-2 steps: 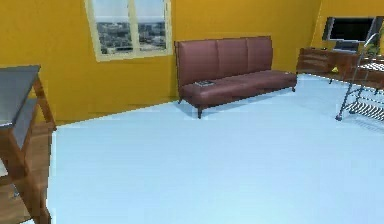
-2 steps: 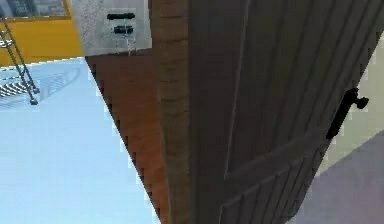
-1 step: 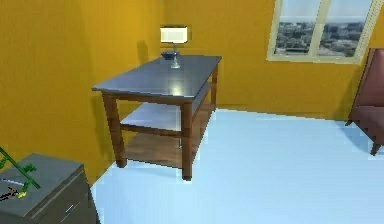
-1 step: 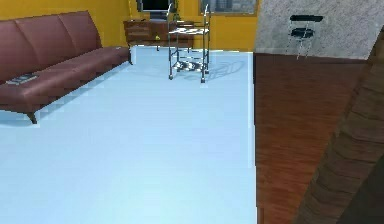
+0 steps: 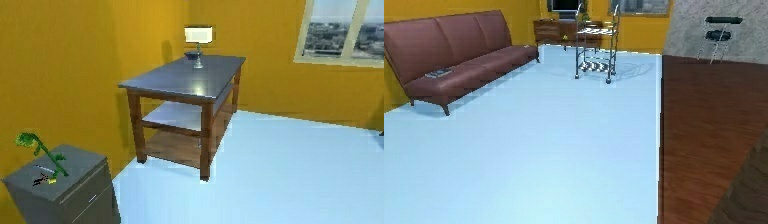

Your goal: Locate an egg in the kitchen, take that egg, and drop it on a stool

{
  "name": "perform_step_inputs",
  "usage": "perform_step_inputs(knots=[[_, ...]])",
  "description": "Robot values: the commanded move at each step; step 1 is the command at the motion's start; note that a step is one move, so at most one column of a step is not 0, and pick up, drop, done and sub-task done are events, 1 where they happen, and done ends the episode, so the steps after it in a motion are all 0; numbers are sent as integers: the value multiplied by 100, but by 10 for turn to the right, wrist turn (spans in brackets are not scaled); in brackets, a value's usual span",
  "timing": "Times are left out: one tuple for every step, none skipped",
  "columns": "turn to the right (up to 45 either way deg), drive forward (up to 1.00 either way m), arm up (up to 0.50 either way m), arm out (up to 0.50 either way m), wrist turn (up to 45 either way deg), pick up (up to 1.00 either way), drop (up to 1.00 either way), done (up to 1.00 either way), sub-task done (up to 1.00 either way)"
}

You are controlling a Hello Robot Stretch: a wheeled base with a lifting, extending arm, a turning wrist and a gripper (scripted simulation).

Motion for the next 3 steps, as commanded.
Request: perform_step_inputs(knots=[[0, 20, 0, 0, 0, 0, 0, 0, 0], [450, 0, 0, 0, 0, 0, 0, 0, 0], [450, 0, 0, 0, 0, 0, 0, 0, 0]])
